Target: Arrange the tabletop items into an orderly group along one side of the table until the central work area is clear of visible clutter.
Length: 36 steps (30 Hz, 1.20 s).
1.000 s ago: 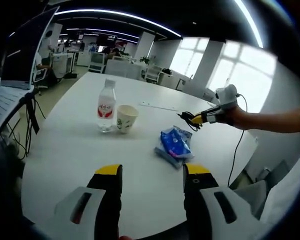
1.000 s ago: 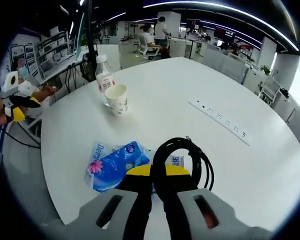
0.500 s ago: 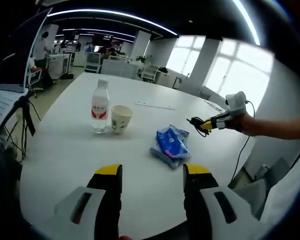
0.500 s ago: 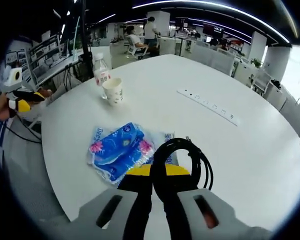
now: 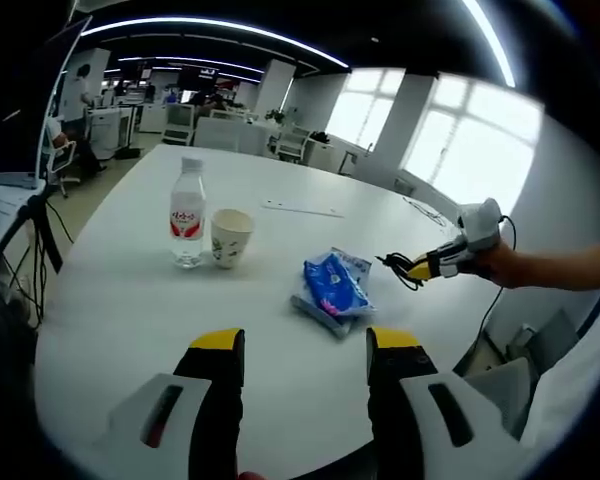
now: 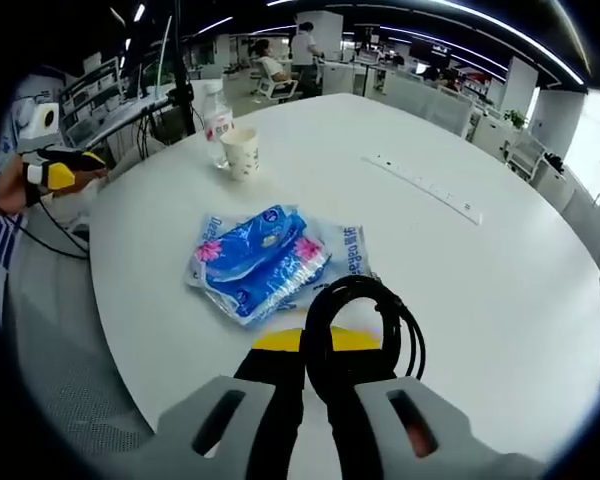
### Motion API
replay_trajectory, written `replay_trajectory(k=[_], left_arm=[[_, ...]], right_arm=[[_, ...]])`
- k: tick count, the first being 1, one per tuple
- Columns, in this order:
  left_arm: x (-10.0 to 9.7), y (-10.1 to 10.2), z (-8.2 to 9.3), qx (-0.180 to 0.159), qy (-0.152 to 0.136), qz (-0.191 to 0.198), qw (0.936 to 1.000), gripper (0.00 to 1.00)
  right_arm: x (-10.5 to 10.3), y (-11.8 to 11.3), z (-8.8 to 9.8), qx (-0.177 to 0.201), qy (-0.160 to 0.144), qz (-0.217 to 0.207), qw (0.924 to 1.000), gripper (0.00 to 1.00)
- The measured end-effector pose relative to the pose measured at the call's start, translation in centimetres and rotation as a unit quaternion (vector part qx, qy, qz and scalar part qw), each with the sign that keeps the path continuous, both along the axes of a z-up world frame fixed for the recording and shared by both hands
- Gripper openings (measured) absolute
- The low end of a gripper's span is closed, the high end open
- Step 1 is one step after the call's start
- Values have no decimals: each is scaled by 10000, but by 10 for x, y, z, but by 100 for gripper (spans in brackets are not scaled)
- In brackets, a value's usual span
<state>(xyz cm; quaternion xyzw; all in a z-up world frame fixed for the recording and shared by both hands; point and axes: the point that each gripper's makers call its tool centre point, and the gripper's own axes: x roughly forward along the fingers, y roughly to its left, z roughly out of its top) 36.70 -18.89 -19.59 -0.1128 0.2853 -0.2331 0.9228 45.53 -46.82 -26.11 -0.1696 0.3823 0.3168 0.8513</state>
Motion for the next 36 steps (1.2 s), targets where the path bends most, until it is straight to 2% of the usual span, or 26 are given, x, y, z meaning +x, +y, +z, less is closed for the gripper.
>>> replay_trajectory(k=[7,16,23,29,36], left_arm=[[0,4,0,13,6,17,10000,49],[-1,8,0,43,3,21,10000,49],[-1,5,-1,47,27,-22,10000,49],[-1,5,-1,55,28,-27,10000,49],[-4,6,-1,81,42,-24,10000,49]], right_arm=[[-16,11,-12,-125,110,189,9997,4],[-31,20,-25,-59,314,256,9992,4],[-37,25,-38,-126,449,388,9982,4],[-47,27,-55,14,699,273,9972,4],[-56,26,-65,15,840,282,9961,4]])
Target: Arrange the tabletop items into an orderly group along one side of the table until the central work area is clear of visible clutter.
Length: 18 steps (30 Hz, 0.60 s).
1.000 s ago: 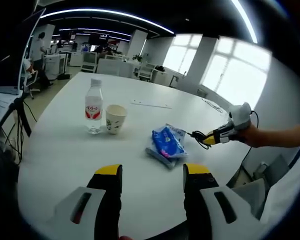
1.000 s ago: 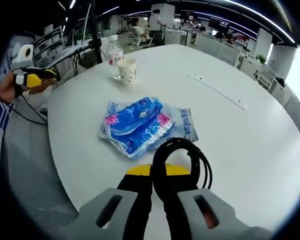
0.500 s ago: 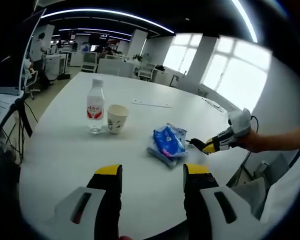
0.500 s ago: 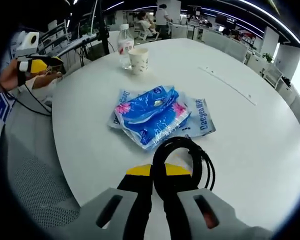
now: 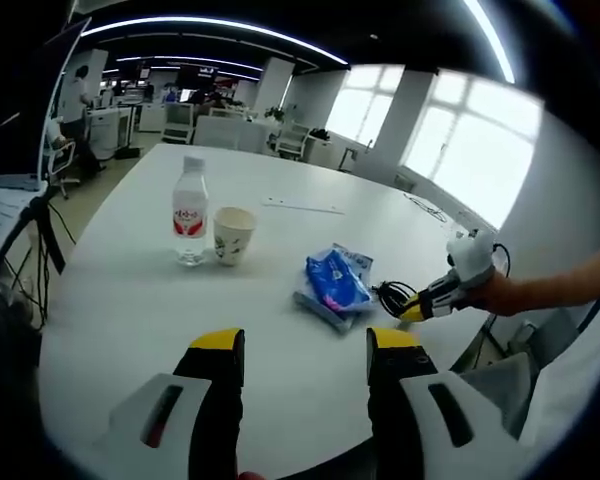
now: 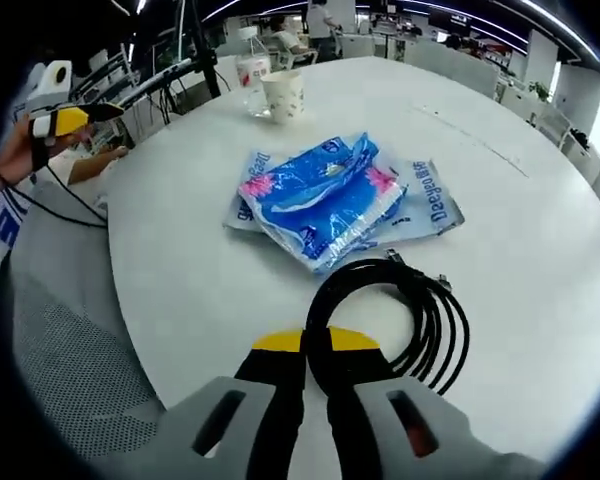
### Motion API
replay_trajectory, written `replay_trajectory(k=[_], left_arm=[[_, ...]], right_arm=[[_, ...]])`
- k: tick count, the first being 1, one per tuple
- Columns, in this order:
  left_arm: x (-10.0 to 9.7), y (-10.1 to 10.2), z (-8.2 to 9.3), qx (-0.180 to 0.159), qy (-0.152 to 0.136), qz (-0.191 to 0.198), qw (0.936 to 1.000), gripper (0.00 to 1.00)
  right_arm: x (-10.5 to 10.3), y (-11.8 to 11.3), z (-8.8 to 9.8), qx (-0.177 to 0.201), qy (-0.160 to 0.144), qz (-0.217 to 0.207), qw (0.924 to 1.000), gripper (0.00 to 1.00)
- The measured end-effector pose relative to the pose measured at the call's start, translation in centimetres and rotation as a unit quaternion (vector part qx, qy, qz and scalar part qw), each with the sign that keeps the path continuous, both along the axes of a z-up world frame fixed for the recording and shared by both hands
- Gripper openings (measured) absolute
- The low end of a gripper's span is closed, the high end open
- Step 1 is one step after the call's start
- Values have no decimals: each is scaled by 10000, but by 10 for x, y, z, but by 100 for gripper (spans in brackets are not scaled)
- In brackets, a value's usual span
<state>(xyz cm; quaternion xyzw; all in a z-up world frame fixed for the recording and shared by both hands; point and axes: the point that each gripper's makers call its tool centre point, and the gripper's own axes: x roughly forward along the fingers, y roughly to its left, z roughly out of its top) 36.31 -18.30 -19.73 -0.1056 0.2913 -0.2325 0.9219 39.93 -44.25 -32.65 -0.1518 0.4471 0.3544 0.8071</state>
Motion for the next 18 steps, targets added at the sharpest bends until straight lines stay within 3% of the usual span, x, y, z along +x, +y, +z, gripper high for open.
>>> replay_trajectory(k=[13,18], left_arm=[[0,-4,3,-15,-21,12,10000,49],[-2,-5,1,0,11,-14,10000,49]], right_arm=[[-6,3,-5,82,94,116,9999,7],[-8,7,3,284,80,174,9994,12]])
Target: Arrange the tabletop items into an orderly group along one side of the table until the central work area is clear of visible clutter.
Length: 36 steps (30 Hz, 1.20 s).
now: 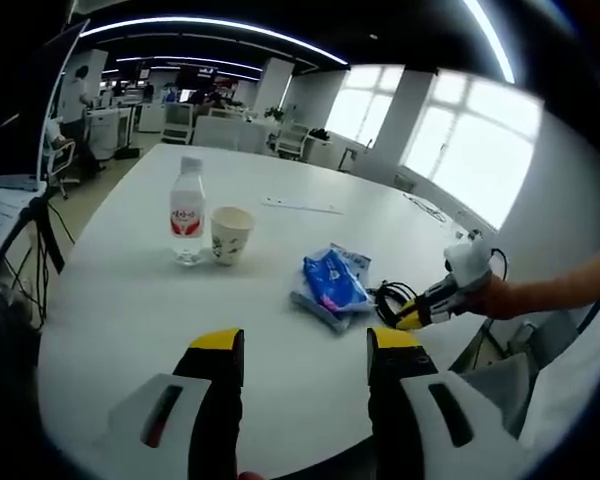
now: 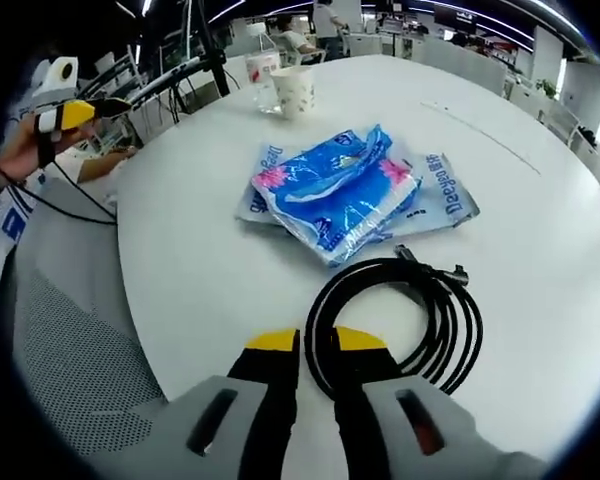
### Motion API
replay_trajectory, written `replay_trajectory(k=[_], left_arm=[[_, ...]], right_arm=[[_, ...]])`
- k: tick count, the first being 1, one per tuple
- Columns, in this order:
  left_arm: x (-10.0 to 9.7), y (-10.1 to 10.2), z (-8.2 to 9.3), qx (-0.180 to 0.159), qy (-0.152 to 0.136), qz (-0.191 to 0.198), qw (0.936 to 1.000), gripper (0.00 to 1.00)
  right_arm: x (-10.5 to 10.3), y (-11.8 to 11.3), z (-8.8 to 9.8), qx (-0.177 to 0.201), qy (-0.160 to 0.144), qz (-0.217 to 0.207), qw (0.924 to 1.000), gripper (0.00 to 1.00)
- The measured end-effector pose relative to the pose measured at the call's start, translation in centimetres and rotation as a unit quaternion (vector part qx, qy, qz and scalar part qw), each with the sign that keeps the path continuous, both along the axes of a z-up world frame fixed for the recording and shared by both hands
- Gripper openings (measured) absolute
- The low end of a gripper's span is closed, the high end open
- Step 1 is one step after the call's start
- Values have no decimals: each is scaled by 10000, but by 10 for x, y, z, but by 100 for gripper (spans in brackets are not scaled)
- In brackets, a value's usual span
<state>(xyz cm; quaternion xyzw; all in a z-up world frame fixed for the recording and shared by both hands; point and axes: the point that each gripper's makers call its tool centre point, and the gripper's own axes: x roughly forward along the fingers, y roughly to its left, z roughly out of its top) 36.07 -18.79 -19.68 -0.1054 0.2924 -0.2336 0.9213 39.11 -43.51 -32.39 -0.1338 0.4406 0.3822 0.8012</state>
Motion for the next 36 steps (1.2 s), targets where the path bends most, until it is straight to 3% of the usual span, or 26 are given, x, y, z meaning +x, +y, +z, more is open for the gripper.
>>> replay_trajectory(k=[14,36], left_arm=[[0,-3,-2,-3,25,-25,10000,49],[-5,2,-7,-44,113,181,9998,49]], right_arm=[[21,-7,27,-35,-326,105,9994,11],[67,0,36,49,-390,106,9992,12]])
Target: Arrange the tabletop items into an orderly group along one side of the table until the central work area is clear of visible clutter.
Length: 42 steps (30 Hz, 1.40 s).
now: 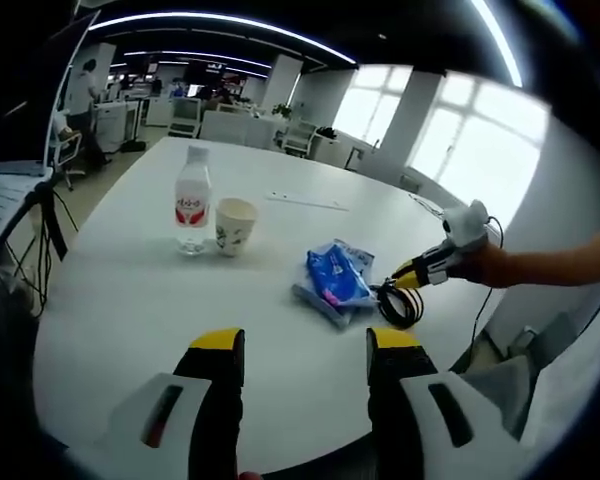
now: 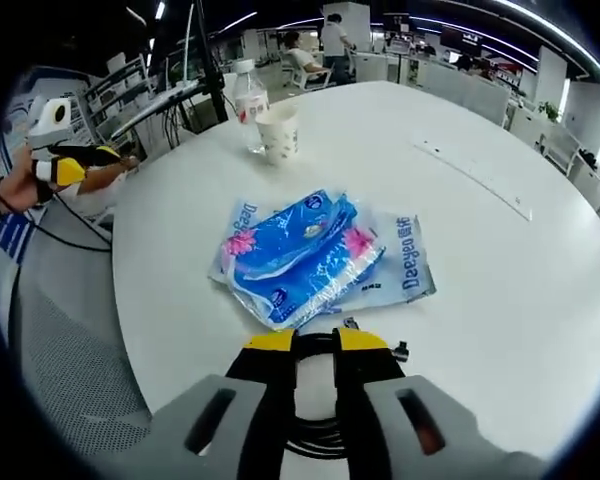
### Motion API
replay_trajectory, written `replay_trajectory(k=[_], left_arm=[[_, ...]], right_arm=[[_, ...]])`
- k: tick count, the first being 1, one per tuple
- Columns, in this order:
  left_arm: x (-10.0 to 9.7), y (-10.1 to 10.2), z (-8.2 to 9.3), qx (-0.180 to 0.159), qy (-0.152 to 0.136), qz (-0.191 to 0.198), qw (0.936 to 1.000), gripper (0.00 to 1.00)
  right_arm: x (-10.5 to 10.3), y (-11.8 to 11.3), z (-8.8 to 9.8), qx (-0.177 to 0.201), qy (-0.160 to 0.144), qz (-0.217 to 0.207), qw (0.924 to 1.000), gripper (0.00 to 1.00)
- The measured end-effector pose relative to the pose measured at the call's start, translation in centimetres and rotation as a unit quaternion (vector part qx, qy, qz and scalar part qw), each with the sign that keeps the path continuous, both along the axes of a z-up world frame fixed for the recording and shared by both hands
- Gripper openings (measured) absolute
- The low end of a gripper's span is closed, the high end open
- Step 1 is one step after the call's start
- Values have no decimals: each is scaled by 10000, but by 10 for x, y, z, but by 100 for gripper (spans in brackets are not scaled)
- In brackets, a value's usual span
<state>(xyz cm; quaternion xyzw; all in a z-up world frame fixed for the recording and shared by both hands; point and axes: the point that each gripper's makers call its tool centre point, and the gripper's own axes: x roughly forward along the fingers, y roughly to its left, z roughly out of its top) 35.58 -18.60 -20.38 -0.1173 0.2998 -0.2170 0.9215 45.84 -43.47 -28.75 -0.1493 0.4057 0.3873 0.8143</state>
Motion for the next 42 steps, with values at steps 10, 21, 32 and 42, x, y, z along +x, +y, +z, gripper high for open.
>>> replay_trajectory(k=[10,21,32,42], left_arm=[[3,-5,0,11,27,-51,10000,49],[6,-9,-2,15,83,-79,9999,49],[4,-6,-5,30,163,-2,9999,49],[7,4,-6,82,188,129,9997,49]], right_arm=[[34,10,5,3,-31,31,10000,14],[64,18,5,-16,-52,115,9999,15],[86,29,-3,-24,3,301,9995,15],[99,40,-16,-217,92,587,9980,15]])
